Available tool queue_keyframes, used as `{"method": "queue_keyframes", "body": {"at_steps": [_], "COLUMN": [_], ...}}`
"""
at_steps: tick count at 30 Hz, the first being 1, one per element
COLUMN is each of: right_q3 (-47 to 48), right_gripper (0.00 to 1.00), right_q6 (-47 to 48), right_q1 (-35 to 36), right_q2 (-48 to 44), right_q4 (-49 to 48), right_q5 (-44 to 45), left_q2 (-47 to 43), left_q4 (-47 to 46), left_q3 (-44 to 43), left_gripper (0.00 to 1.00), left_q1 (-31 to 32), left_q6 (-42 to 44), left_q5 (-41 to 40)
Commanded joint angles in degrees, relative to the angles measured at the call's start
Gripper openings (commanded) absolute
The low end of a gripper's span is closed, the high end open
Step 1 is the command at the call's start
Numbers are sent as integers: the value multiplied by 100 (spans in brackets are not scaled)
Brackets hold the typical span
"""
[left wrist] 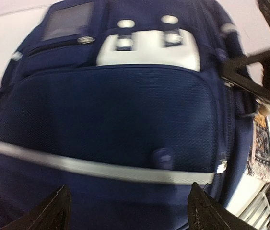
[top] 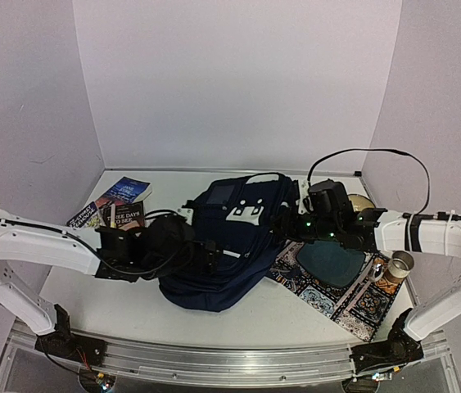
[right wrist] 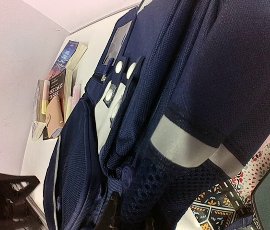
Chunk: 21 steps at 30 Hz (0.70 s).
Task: Pack the student bag
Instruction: Pass from the right arm to the left
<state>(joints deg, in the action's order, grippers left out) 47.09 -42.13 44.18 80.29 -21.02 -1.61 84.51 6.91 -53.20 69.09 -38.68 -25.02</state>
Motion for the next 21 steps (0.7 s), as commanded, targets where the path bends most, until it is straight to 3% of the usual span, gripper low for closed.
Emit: {"method": "queue_keyframes", "body": {"at_steps": [1,9,21], "right_q3": [131,99,-42], "right_gripper": [0,0,0], "right_q6": [196,235,187], "right_q1": [71,149,222], "right_q2": [-153,25,99], "right_q4": [-600,-854,-1084], "right_q5": [27,-94,-181], "left_q2": [-813,-1412,-981], "left_q4": [-133,-1719,-1820], "left_q3": [665,2029,1910], "left_gripper": [85,84,74], "left_q1": [-375,-924,-1073], "left_q6": [-1226,-2940,-4240], "left_q5": [21,681,893]}}
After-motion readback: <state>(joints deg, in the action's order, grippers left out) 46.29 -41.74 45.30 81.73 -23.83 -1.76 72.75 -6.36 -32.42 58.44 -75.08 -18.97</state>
